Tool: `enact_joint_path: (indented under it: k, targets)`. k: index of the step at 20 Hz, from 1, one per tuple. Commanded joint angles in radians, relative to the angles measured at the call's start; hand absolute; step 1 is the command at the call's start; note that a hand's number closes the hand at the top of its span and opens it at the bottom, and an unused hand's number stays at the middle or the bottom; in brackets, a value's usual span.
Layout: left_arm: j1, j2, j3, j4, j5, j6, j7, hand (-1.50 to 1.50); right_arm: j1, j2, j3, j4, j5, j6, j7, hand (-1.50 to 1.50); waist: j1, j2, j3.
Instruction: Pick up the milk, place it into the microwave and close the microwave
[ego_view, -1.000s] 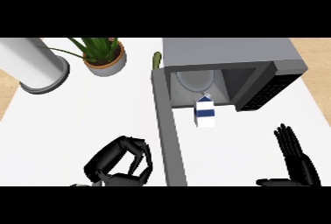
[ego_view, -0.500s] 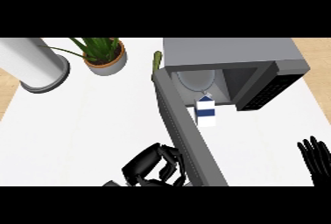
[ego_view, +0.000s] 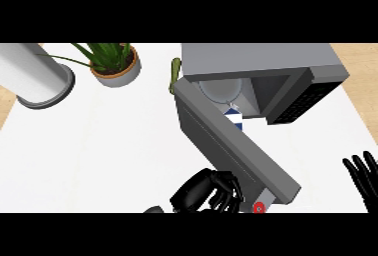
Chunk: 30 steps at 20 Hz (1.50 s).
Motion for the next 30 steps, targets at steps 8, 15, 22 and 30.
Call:
enact_joint_path:
  k: [8,15,22,30]
  targets:
    - [-0.267,-0.012,-0.175,0.083,0.185,0.327,0.061,1.50,0.003,-0.043,0.077,-0.244,-0.115,0.050,0.134,-1.50,-0.063,0.014,-0.002]
    - [-0.375,-0.013,-0.120,0.129,0.327,0.461,0.004,1.50,0.030,-0.078,0.077,-0.322,-0.167,0.042,0.199,-1.50,-0.108,0.023,-0.002]
    - [-0.525,-0.014,-0.071,0.245,0.412,0.515,-0.016,1.50,0.013,-0.087,0.086,-0.373,-0.232,-0.015,0.279,-1.50,-0.115,0.036,-0.001]
    - [-0.605,-0.014,-0.040,0.325,0.546,0.527,-0.056,1.50,0.014,-0.116,0.068,-0.421,-0.274,-0.041,0.328,-1.50,-0.139,0.042,-0.001]
